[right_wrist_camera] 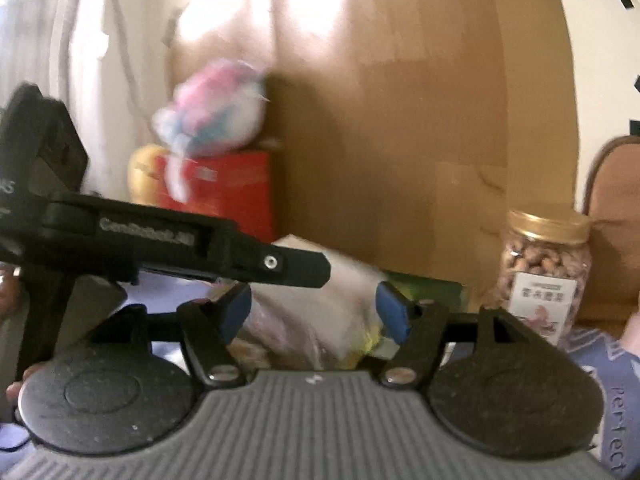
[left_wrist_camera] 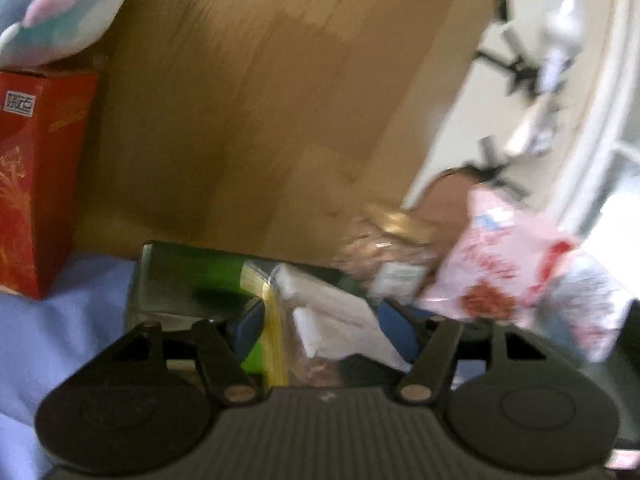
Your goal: Organize snacks
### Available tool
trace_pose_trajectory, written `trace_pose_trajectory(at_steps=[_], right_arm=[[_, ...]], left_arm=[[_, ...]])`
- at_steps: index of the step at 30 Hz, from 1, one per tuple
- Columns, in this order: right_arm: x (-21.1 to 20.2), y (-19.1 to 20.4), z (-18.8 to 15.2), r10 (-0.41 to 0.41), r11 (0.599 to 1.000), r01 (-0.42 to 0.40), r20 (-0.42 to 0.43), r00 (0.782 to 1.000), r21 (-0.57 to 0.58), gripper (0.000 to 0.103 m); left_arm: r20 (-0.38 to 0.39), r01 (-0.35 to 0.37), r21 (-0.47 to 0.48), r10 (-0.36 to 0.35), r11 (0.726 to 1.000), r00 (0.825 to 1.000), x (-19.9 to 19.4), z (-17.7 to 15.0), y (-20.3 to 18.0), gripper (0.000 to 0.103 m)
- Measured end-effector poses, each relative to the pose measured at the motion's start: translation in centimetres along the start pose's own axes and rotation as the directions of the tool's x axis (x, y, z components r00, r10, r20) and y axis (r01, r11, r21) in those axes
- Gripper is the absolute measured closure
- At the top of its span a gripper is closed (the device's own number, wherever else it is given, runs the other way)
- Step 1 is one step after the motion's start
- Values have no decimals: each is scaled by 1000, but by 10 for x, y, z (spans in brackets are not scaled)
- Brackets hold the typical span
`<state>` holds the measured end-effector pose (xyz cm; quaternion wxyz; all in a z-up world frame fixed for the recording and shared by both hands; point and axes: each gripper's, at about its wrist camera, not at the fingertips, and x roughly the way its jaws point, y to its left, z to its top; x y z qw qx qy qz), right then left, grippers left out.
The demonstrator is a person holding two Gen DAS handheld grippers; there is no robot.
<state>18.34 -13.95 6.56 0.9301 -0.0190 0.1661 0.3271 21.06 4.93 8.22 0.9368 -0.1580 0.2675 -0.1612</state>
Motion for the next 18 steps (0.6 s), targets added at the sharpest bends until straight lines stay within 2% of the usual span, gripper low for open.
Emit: trace_pose_trajectory(at_steps=[1, 3, 6, 8, 13, 16, 17, 18], right_arm=[[3, -2, -1, -21, 1000, 21, -12, 1000, 10, 32], [-8, -6, -6, -5, 999, 5, 9, 1000, 44, 32], [-35, -9, -21, 51, 995, -52, 15, 999, 88, 32], [-40, -7, -33, 128, 983, -124, -18, 992, 133, 32], [-13, 21, -48, 176, 982, -162, -153, 972, 102, 32], [15, 19, -50, 200, 971, -166, -206, 958, 172, 31], [21, 16, -51, 199, 967, -157, -211, 957, 203, 33], [21, 14, -53, 209, 960, -157, -222, 952, 232, 46]], left_arm=[[0, -2, -14, 2, 1000, 1000, -1, -2, 4, 40], [31, 61, -40, -60, 997, 998, -18, -9, 14, 39], [100, 113, -74, -105, 991, 989, -59, -24, 33, 37], [107, 130, -126, -117, 983, 987, -79, -35, 50, 37], [84, 138, -290, -119, 947, 989, -109, -68, 84, 36], [69, 127, -298, -111, 946, 991, -120, -85, 84, 36], [62, 124, -293, -111, 948, 992, -122, -89, 83, 36], [53, 121, -283, -111, 951, 992, -124, -94, 80, 36]])
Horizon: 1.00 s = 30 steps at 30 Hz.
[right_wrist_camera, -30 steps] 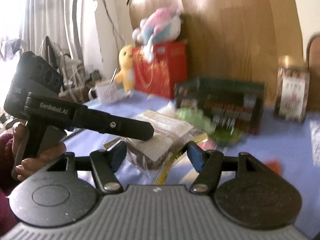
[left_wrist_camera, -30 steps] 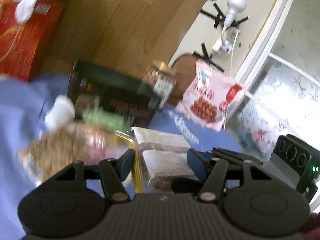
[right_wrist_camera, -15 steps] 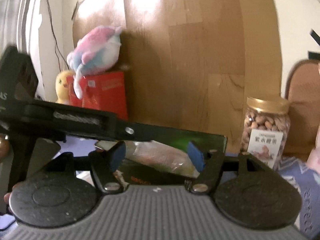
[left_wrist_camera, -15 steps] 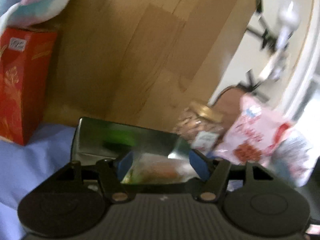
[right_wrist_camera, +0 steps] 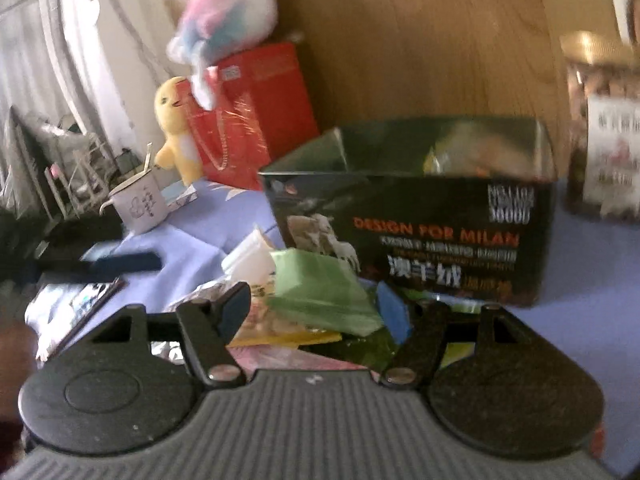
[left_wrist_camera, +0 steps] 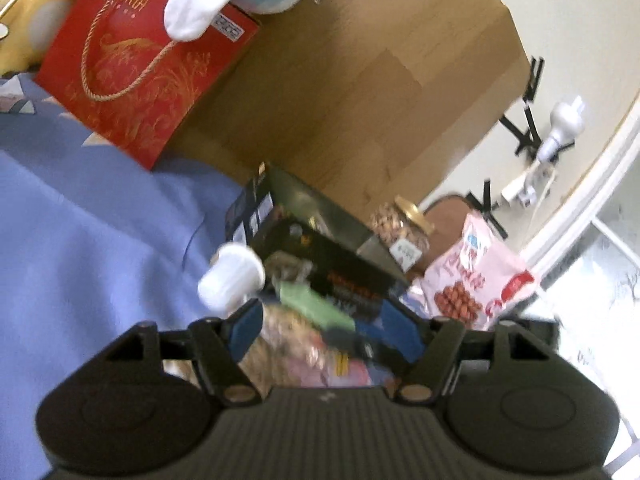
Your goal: Organize snacks
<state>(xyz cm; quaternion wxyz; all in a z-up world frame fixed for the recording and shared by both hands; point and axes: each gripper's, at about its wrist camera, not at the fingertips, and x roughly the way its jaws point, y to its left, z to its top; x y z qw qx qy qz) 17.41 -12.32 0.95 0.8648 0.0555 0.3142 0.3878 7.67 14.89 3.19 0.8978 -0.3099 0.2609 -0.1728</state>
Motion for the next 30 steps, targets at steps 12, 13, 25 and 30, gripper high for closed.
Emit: trace_pose_trajectory(at_steps=[12, 13, 25, 30], right_arm=[[-106, 24, -66, 181, 963, -175, 11, 983, -204, 51], [-115, 25, -75, 164, 960, -156, 14, 986, -231, 51], [-155, 22, -106, 44, 983, -33, 60, 997, -180, 45], [-123, 42, -112, 82, 971, -98, -82, 993, -219, 46]], left_arm=[[-105, 13, 165, 5, 986, 994, 2, -41, -37, 34], [-119, 23, 179, -1, 984, 993, 4, -45, -41, 33], [-254, 42, 231, 19, 972, 967, 21, -70, -61, 33], [-318, 18, 258, 67, 966, 946, 34, -85, -60, 34]])
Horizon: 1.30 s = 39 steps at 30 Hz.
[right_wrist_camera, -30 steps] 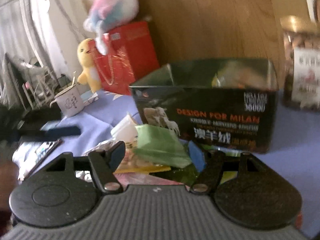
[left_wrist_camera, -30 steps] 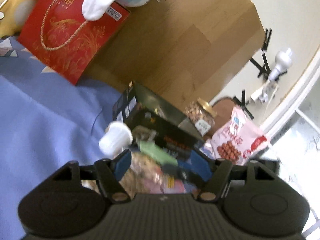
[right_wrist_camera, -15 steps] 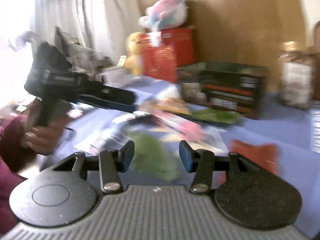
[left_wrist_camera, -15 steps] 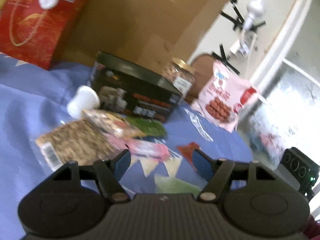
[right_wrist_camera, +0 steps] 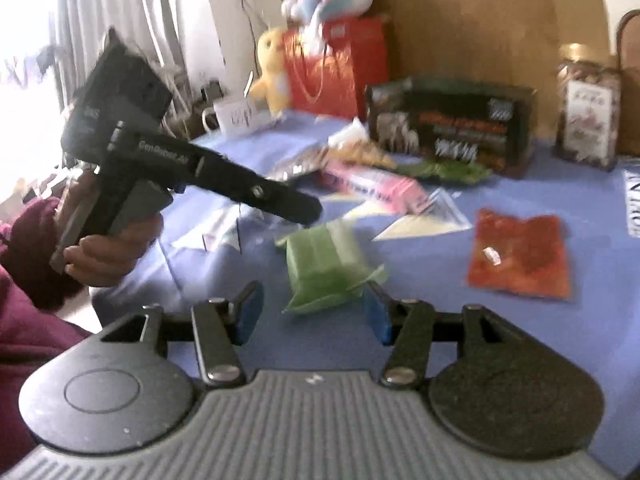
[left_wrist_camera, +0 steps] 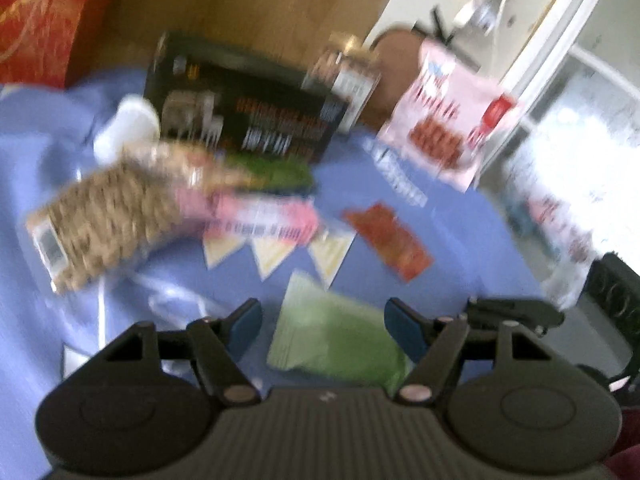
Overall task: Organize snacks
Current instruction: 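Carry the light green packet into the tin and open the left gripper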
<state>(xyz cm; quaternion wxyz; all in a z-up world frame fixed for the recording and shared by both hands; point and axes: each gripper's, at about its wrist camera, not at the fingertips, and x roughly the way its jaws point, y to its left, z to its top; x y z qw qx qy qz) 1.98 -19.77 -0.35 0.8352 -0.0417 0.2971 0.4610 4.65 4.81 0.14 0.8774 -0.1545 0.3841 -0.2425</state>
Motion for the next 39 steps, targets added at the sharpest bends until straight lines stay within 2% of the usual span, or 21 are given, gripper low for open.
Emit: trace_pose_trajectory(at_steps=[1, 2, 4, 5, 9, 12, 18, 23, 26, 28, 32, 33, 34, 35, 37, 39], right_arm=[[8, 1, 1, -13, 1000, 13, -17, 1000, -5, 47], [12, 4, 0, -33, 999, 32, -3, 999, -29, 53], [18, 10, 3, -48, 997, 47, -5, 999, -58, 63], [21, 9, 6, -52, 997, 51, -6, 999, -60, 67], [20, 4, 12, -84, 995, 85, 20, 996, -49, 71], [10, -2, 20, -84, 996, 86, 79, 993, -24, 72], [10, -15, 52, -107, 994, 109, 177, 978, 1, 73], [27, -33, 97, -174, 982, 186, 267, 948, -21, 73], [47, -49, 125, -216, 972, 232, 299, 930, -19, 73], [65, -61, 141, -240, 967, 253, 294, 925, -5, 73], [98, -81, 154, -268, 963, 270, 252, 930, 30, 70], [104, -85, 154, -272, 962, 270, 240, 932, 40, 68], [107, -87, 154, -272, 962, 268, 243, 931, 50, 66], [107, -86, 153, -275, 961, 269, 240, 931, 59, 60], [103, -86, 152, -287, 958, 276, 254, 924, 78, 59], [91, -85, 146, -263, 965, 247, 277, 924, 94, 59]], left_arm=[[10, -9, 20, 9, 1000, 1000, 1, -3, -4, 34], [11, -14, 33, 14, 999, 1000, 2, -5, -7, 34], [-1, -5, 41, 5, 999, 1000, 4, -6, -12, 48], [0, -9, 34, 9, 999, 1000, 5, -5, -12, 49], [24, -4, 8, 4, 1000, 1000, 1, 3, -10, 53], [67, 8, 23, -9, 1000, 998, -9, 14, -14, 53], [173, -7, 61, -4, 998, 985, -19, 59, -17, 53], [256, -37, 68, 19, 997, 967, -10, 113, -9, 53], [287, -77, 47, 61, 996, 956, 6, 145, 2, 53], [291, -105, 18, 95, 994, 952, 19, 161, 12, 53], [261, -157, -23, 157, 987, 952, 45, 173, 30, 52], [252, -184, -28, 185, 982, 950, 51, 174, 33, 49], [251, -204, -35, 206, 978, 946, 55, 174, 35, 43], [252, -220, -41, 223, 975, 941, 55, 172, 37, 41], [273, -253, -64, 261, 965, 926, 48, 168, 40, 41], [313, -233, -91, 249, 968, 916, 31, 160, 44, 41]])
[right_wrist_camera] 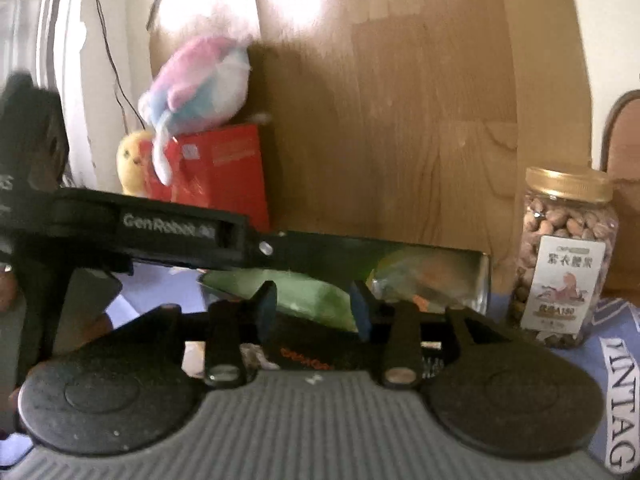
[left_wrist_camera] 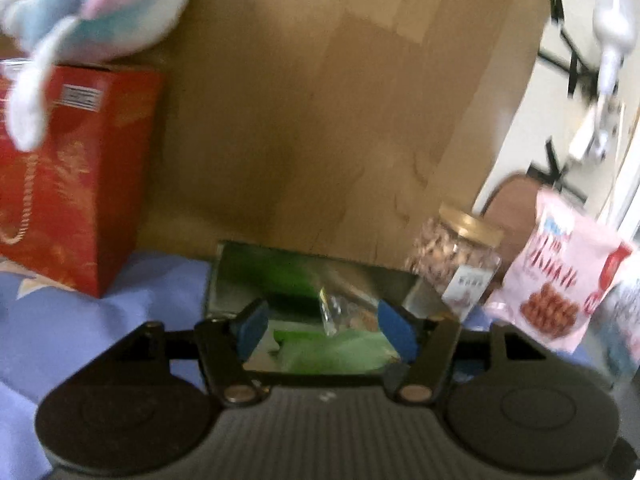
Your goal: Organize snacks
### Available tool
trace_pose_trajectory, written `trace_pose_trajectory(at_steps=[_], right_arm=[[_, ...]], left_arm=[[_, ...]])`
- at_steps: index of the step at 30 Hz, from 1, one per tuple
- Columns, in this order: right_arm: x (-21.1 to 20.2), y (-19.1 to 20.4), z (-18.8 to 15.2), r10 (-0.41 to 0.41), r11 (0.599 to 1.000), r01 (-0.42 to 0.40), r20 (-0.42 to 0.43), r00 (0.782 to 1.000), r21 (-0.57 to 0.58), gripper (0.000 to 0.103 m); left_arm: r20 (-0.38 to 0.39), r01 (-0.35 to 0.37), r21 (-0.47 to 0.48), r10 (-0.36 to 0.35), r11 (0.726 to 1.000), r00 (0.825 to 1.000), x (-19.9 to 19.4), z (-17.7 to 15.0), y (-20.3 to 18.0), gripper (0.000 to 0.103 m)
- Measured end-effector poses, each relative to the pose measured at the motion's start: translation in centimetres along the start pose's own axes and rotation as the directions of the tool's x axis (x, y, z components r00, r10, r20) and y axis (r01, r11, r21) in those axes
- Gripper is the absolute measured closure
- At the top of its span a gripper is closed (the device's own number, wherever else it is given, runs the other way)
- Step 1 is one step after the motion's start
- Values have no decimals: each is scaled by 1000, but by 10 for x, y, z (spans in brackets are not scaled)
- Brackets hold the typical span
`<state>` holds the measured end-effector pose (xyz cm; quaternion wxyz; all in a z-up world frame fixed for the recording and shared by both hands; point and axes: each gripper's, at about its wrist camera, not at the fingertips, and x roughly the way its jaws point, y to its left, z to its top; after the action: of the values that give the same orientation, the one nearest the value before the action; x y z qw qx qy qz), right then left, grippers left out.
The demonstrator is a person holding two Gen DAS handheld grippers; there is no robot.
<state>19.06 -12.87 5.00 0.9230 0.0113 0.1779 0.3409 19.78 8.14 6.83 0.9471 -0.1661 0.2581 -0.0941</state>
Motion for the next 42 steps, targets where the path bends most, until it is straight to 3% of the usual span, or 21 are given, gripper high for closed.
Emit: trace_pose_trajectory(at_steps=[2, 5, 9, 13, 19, 21, 23, 26, 29, 33, 35, 36, 38, 42], right_arm=[[-18, -3, -7, 35, 999, -35, -1, 999, 30, 59], [-36, -3, -28, 137, 989, -132, -70, 988, 73, 59], [-50, 11, -63, 206, 979, -202, -167, 964, 40, 52], [-58, 34, -75, 175, 978, -193, -187, 967, -82, 44], [-48, 44, -79, 75, 975, -118, -224, 972, -186, 43], [-34, 37, -82, 54, 980, -104, -278, 959, -168, 48], [-36, 33, -81, 61, 985, -103, -277, 959, -138, 63], [-52, 31, -82, 83, 988, -116, -283, 956, -102, 72], [-80, 34, -90, 93, 985, -132, -304, 948, -111, 76], [-122, 31, -108, 186, 963, -236, -316, 931, -128, 77], [-135, 25, -113, 169, 969, -215, -304, 938, -125, 75], [-139, 20, -113, 133, 977, -174, -284, 950, -126, 68], [-142, 6, -113, 40, 994, -63, -244, 969, -87, 67], [-145, -14, -114, 47, 998, -37, -205, 978, 51, 67]], left_arm=[[37, 18, -38, -17, 999, 999, -22, -3, 10, 41], [67, 58, -126, -50, 990, 997, -61, -16, 35, 41], [40, 58, -194, -51, 979, 998, -100, -51, 62, 40], [-19, 40, -206, -44, 978, 999, -117, -89, 69, 40], [-21, 72, -120, -76, 990, 997, -124, -122, 50, 40], [-45, 93, -110, -99, 990, 994, -119, -127, 45, 40], [-55, 97, -84, -102, 992, 993, -117, -128, 39, 40], [-68, 93, -69, -97, 993, 993, -116, -131, 36, 40], [-75, 74, -85, -81, 994, 994, -114, -132, 39, 40], [-77, 83, -73, -88, 994, 993, -114, -133, 37, 40], [-83, 82, -58, -87, 995, 993, -113, -133, 34, 38], [-83, 80, -49, -84, 996, 993, -113, -134, 33, 37], [-82, 78, -35, -80, 996, 993, -114, -134, 30, 37], [-78, 74, -21, -76, 997, 994, -115, -134, 28, 37]])
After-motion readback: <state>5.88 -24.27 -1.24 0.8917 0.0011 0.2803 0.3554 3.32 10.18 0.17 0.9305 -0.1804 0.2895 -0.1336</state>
